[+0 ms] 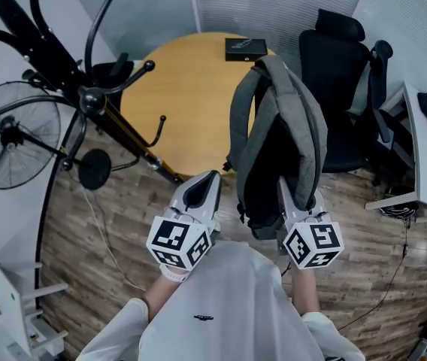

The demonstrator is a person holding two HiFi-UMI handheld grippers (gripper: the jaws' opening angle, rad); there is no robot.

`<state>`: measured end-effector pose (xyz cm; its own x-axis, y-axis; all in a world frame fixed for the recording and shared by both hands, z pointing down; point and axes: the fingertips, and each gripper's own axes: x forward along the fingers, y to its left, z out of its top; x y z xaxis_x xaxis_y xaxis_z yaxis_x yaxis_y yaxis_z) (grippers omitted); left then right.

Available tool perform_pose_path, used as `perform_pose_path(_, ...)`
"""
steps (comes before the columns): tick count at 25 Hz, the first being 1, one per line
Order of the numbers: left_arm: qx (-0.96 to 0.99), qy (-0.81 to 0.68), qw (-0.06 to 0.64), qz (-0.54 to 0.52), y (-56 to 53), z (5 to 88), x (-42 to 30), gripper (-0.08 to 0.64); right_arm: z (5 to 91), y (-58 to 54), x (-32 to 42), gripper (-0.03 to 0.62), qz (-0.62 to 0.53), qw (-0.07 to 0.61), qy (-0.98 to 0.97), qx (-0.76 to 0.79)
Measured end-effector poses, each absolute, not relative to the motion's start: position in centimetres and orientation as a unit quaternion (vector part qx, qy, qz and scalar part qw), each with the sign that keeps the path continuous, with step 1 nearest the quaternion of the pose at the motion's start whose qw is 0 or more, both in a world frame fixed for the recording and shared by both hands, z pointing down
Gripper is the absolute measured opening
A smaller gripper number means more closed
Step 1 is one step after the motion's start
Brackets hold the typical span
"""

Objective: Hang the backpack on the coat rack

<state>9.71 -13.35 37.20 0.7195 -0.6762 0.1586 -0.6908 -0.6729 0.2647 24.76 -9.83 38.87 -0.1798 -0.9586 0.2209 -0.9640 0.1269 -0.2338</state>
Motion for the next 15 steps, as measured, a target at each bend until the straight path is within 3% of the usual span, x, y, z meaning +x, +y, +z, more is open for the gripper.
perform_pose_path(15,0.900,-0.409,0.151,0.007,-14.9,36.3,4.4,0.018,37.1,-14.4,18.5,0.097,0.138,0.011,-0.790,0.597)
